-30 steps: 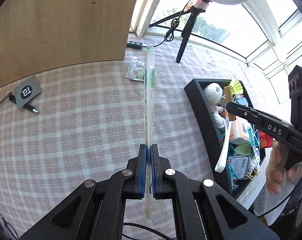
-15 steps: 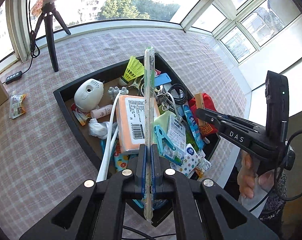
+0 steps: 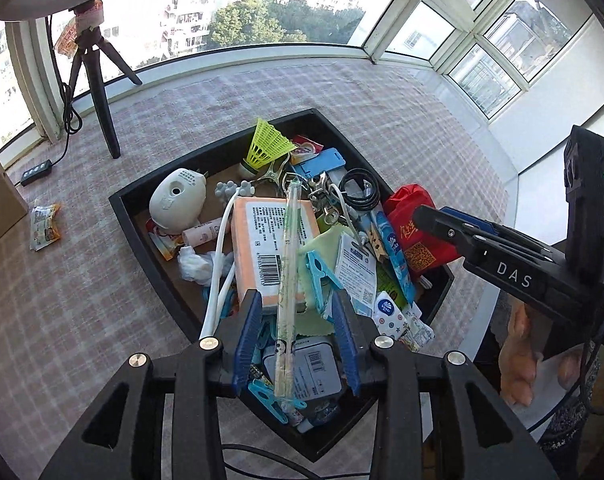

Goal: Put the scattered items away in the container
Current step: 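Carry the chopsticks and clothespin over the tray and open both grippers, then move both grippers back toward the white packet and black pen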

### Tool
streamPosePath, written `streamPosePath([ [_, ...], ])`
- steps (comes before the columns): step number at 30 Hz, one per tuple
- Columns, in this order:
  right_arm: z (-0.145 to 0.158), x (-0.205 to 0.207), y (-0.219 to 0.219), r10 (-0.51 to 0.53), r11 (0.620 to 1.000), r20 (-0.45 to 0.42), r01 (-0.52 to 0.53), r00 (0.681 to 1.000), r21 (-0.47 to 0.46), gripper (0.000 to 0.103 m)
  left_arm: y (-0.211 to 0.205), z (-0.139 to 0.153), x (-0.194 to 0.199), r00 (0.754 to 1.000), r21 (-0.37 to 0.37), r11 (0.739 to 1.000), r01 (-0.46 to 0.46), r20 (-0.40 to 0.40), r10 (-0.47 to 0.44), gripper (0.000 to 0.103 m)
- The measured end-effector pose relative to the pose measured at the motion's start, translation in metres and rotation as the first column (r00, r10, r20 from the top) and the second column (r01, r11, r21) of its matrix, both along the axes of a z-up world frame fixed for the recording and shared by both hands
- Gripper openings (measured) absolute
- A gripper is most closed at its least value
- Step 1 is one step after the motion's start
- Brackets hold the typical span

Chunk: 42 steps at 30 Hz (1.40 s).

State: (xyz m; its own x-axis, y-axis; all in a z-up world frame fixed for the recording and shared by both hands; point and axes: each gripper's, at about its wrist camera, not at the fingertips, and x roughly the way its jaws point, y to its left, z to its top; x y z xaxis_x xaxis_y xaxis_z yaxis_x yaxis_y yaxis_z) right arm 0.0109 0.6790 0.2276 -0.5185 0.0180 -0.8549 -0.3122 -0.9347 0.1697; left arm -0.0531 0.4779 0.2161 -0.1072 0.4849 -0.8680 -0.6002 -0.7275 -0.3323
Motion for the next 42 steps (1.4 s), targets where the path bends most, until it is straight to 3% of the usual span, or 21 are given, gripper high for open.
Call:
streamPosePath([
  [10, 0.001, -0.027, -0.077, 0.162, 0.987, -0.004, -0.162, 0.987, -0.014, 0.042, -0.113, -0.002, -0.018, 0.981, -0.058, 0.98, -0.192, -0.055, 0.188, 0.034],
  [14, 0.0, -0.044, -0.124, 0.26, 0.966, 0.009, -0.26, 0.966, -0.012, 0.042, -0.177, -0.01, -0.029, 0.949, -0.07, 0.946, -0.316, -0.04, 0.314, 0.034],
  [18, -0.002, -0.063, -0.176, 0.371, 0.929, 0.015, -0.371, 0.929, -0.014, 0.042, -0.246, -0.019, -0.036, 0.896, -0.085, 0.892, -0.443, -0.027, 0.443, 0.034],
  [23, -0.009, -0.084, -0.248, 0.496, 0.868, 0.026, -0.496, 0.868, -0.019, 0.042, -0.336, -0.032, -0.04, 0.805, -0.108, 0.799, -0.592, -0.03, 0.592, 0.035],
  [27, -0.016, -0.1, -0.307, 0.592, 0.806, 0.038, -0.591, 0.805, -0.02, 0.042, -0.41, -0.044, -0.038, 0.713, -0.133, 0.704, -0.697, -0.028, 0.701, 0.036],
  [31, -0.024, -0.115, -0.374, 0.702, 0.711, 0.056, -0.702, 0.709, -0.03, 0.042, -0.483, -0.054, -0.032, 0.596, -0.153, 0.586, -0.796, -0.025, 0.803, 0.043],
  [37, -0.043, -0.141, -0.468, 0.821, 0.567, 0.098, -0.823, 0.562, -0.024, 0.042, -0.571, -0.075, -0.028, 0.442, -0.221, 0.422, -0.879, -0.044, 0.896, 0.043],
  [42, -0.076, -0.164, -0.531, 0.863, 0.492, 0.158, -0.869, 0.48, -0.052, 0.042, -0.613, -0.096, -0.027, 0.371, -0.265, 0.351, -0.898, -0.03, 0.928, 0.043],
])
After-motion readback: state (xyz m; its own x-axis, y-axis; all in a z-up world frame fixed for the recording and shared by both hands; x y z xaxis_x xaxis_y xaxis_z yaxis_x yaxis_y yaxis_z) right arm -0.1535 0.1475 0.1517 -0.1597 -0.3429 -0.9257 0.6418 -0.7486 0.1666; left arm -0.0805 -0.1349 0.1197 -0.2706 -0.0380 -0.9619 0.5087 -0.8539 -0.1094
